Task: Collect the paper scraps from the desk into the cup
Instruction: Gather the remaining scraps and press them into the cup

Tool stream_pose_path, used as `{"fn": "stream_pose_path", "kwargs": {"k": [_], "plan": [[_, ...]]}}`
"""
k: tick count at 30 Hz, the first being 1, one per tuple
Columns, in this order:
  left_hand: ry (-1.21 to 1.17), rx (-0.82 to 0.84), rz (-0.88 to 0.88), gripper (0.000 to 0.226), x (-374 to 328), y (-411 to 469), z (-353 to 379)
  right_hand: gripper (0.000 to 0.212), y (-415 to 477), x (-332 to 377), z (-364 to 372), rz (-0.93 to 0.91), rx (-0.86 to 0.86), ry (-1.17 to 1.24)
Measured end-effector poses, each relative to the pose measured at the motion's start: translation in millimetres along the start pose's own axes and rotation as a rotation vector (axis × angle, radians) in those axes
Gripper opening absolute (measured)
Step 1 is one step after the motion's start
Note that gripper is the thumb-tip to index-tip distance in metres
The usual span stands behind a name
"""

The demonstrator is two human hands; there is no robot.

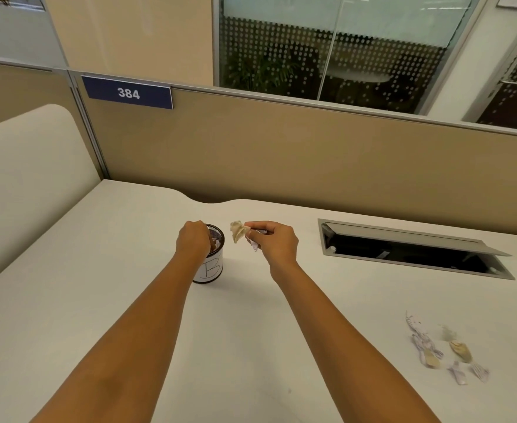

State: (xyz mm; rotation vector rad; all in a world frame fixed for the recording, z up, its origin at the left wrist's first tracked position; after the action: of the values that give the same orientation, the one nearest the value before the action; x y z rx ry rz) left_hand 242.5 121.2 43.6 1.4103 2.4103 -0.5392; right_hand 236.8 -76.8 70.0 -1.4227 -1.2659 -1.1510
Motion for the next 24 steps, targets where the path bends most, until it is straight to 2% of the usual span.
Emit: {"fn": "stream_pose_path", "kwargs": {"k": [7, 14, 19, 24], "plan": [[0.000, 0.043, 0.093, 0.030, -3.4, -6.2, -4.0, 0.014, 8.7, 15.2, 17.2, -0.106, 0.000, -0.137], [-0.209, 0.102, 0.167, 0.064, 3.4, -23.6, -21.5, 0.017, 13.9, 46.0, 44.4, -0.325, 0.014, -0.402], [-0.351, 0.099, 0.188, 0.088, 10.9, -28.8, -26.2, 0.023, 6.4, 58.5, 89.4, -0.510, 0.188, -0.715], [-0.351, 0.072, 0.216, 0.101, 20.0, -29.0, -20.9, 0.026, -1.4, 45.8, 124.9, -0.529, 0.389, -0.896]]}}
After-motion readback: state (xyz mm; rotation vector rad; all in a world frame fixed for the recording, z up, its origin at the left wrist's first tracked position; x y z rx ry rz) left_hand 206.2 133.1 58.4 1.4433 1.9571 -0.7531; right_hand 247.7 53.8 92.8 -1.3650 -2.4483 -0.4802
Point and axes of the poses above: each hand's wrist, its own y-axis towards the middle knuckle, its own z-axis out of the palm, x = y × z, the point moved 10 cm from there along y, towards the middle knuckle, and after that the axes turned 4 degrees about -z, right-handed, at the moved point
